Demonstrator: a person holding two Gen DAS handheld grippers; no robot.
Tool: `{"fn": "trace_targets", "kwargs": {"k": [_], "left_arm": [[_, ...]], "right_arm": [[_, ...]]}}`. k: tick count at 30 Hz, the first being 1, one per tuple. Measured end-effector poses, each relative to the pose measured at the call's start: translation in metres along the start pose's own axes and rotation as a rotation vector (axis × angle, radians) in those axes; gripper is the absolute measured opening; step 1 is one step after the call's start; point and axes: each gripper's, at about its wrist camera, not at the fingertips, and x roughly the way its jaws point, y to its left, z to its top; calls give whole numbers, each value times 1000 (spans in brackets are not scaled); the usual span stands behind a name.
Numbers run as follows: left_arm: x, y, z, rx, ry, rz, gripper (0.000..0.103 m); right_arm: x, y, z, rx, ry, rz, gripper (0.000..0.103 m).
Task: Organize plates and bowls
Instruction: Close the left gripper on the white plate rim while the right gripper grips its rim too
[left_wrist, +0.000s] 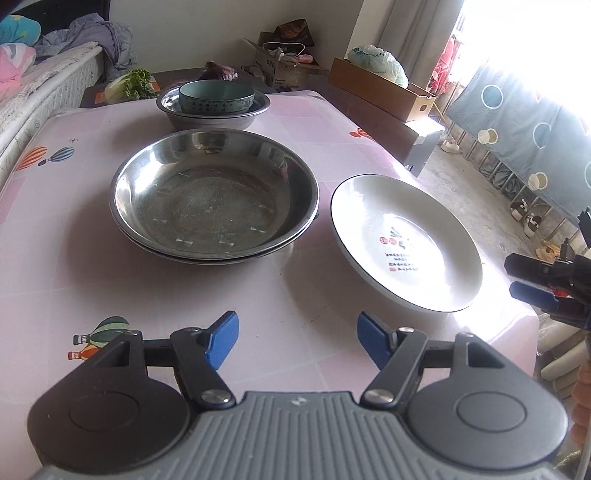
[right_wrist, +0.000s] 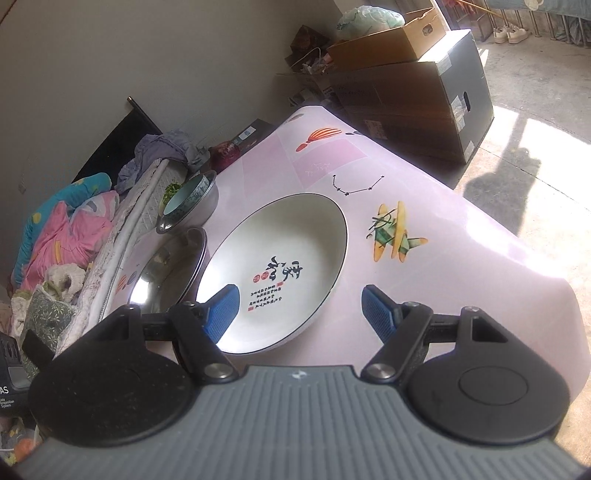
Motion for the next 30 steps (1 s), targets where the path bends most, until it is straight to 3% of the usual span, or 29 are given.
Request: {"fn": "trace_targets", "kwargs": {"k": [10, 15, 17, 20, 23, 30], "left_arm": [[19, -23, 17, 45, -65, -63, 68], [35, -25, 23, 35, -56, -72, 56], [41, -25, 25, 33, -52, -75, 47], [52, -27, 27, 33, -31, -89, 34], [60, -26, 28, 25, -19, -111, 28], [74, -22, 30, 1, 0, -136, 27]], "right_arm": [[12, -19, 11, 40, 8, 10, 73], [34, -23, 20, 54, 19, 10, 72], [46, -26, 26, 56, 24, 3, 70], [62, -33, 35, 55, 36, 0, 64], [76, -39, 43, 58, 49, -3, 55], [105, -47, 60, 60, 86, 45, 34]]}}
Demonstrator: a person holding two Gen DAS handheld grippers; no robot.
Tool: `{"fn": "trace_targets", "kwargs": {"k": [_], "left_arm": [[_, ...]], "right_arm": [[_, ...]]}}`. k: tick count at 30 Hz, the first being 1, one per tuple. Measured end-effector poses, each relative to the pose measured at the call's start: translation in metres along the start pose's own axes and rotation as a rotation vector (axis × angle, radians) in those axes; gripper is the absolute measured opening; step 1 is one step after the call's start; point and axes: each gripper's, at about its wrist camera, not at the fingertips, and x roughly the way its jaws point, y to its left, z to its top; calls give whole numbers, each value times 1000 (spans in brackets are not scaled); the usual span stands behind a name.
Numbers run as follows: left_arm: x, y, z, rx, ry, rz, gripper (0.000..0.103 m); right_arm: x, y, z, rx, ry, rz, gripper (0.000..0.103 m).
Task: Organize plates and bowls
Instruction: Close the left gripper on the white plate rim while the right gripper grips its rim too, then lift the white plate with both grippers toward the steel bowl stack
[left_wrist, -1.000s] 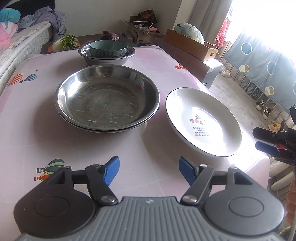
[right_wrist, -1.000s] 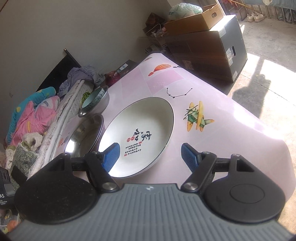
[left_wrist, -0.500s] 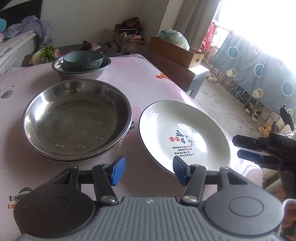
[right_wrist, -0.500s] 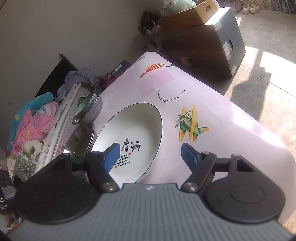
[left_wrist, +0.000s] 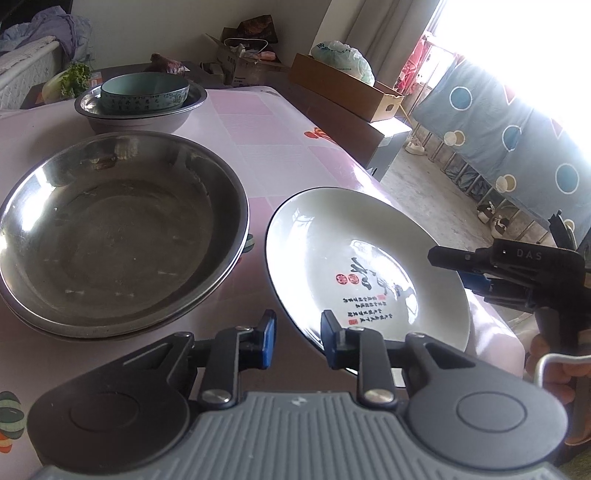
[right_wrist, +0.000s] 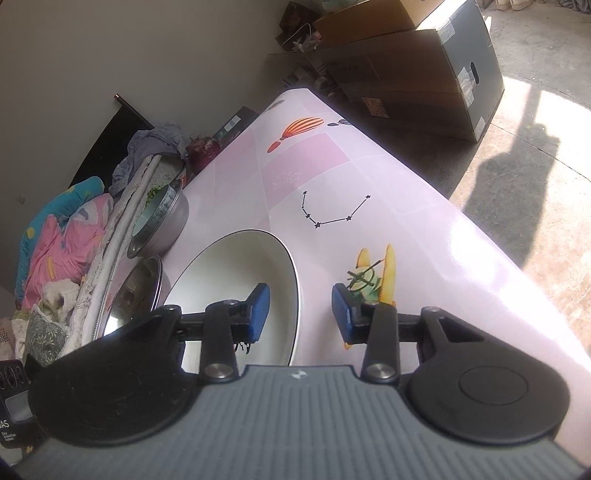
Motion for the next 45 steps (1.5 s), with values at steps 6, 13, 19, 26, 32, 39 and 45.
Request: {"fn": "trace_targets", "kwargs": {"k": [6, 13, 19, 26, 32, 39, 45], "left_arm": [[5, 1, 3, -22, 8, -9, 21], [-1, 0, -2, -30, 16, -2, 21], [-14, 4, -15, -37, 34, -26, 21], [-35, 5, -38, -30, 58, -42, 21], [-51, 10, -55, -41, 68, -54, 21], [-56, 17, -59, -35, 52, -48, 20], [-54, 12, -51, 43, 36, 11, 22]], "right_arm": [[13, 5, 4, 2, 45, 53, 27], [3, 16, -7, -29, 78, 31, 29], [-18, 18, -32, -8, 84, 19, 29], [-40, 22, -61, 5, 81, 8, 29], [-50, 30, -80, -1, 83, 11, 29], [-52, 38, -84, -42, 74, -5, 27], [-59, 40, -88, -84, 65, -57, 26]]}}
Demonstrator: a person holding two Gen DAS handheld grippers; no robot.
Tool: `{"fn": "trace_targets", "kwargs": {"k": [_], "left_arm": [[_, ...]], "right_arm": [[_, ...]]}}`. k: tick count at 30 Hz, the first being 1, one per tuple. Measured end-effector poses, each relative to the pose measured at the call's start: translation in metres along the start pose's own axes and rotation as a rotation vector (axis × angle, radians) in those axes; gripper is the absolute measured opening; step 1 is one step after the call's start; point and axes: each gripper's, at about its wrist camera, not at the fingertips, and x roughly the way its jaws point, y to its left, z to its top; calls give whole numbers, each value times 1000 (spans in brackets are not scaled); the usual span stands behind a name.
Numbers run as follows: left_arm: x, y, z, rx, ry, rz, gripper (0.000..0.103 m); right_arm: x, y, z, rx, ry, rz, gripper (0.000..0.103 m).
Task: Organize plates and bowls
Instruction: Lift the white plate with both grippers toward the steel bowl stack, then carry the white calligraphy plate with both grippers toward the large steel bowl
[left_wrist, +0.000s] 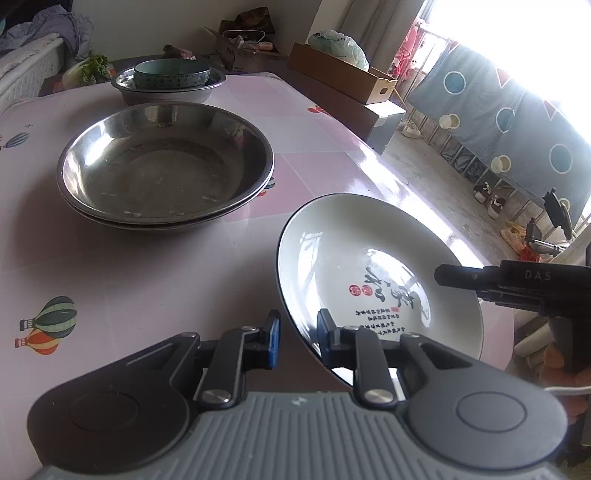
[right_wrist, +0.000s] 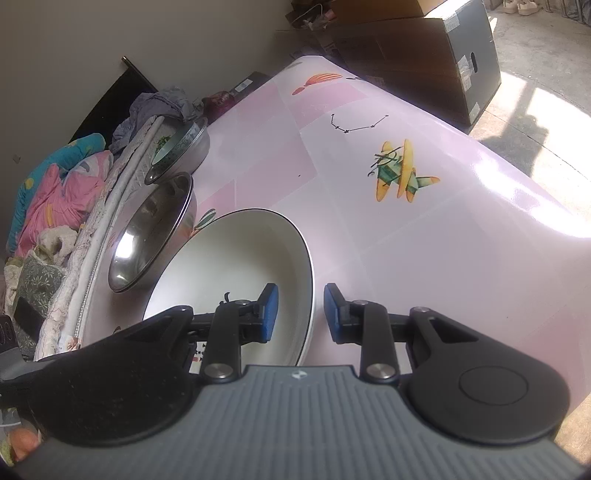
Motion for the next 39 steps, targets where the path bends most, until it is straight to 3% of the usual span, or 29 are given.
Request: {"fn": "trace_targets", "kwargs": {"k": [10, 18, 26, 39], "left_arm": [[11, -8, 12, 56, 16, 26, 23], [7, -10, 10, 47, 33, 29, 22], [17, -16, 21, 124, 53, 47, 32], [18, -25, 24, 133, 80, 77, 32]], "right_arm": [[1, 10, -10, -67, -6, -55, 14], [5, 11, -7, -93, -27, -66, 13], [4, 10, -8, -92, -23, -63, 16], [9, 15, -9, -142, -37, -79, 17]]}}
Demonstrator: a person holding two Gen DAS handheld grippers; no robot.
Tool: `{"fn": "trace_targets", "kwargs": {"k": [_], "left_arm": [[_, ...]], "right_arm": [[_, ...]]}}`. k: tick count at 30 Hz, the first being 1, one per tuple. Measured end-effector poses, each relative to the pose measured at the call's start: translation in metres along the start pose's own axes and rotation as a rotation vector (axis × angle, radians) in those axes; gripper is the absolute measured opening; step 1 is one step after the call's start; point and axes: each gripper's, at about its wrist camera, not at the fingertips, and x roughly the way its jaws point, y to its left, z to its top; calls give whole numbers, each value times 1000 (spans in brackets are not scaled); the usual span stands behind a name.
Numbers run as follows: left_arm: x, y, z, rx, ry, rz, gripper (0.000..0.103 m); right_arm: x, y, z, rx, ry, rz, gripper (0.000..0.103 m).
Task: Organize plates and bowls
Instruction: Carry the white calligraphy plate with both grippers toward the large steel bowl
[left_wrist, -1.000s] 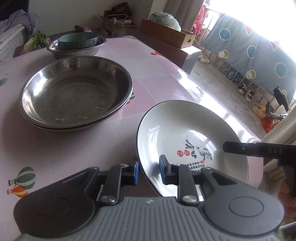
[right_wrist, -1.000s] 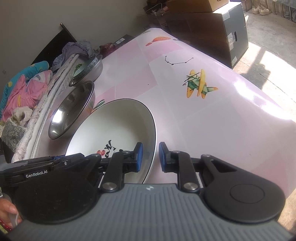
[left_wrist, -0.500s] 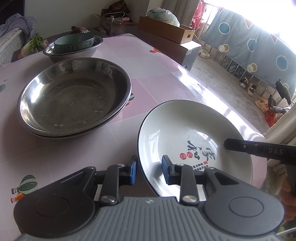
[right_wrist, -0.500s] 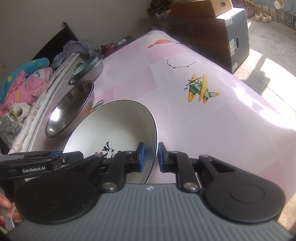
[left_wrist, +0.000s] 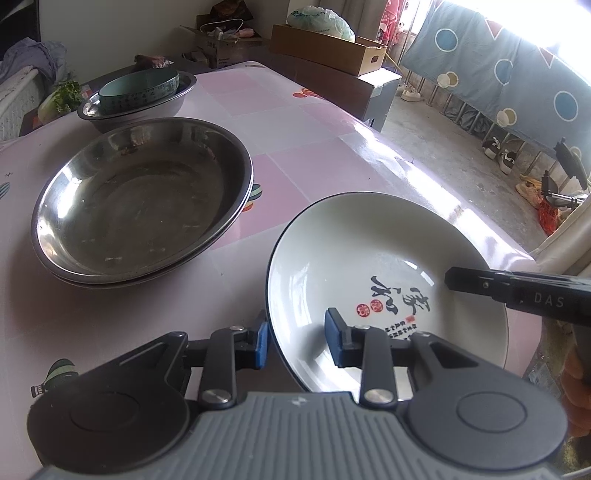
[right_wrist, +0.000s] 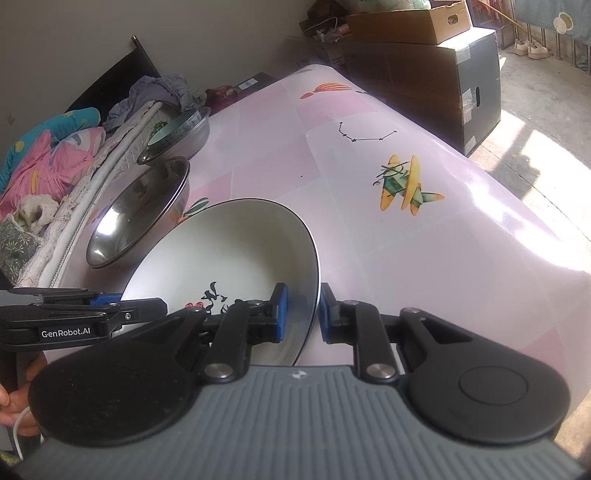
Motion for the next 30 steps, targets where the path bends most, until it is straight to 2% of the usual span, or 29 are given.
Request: {"fn": "trace_targets", "kwargs": {"k": [11, 30], "left_arm": [[-1, -3, -1, 1, 11, 15, 32], [-3, -1, -5, -22, 20, -8, 32]], "right_arm": [[-2, 1, -4, -18, -8, 3, 19], [-7, 1, -11, -2, -19, 2, 18]]}}
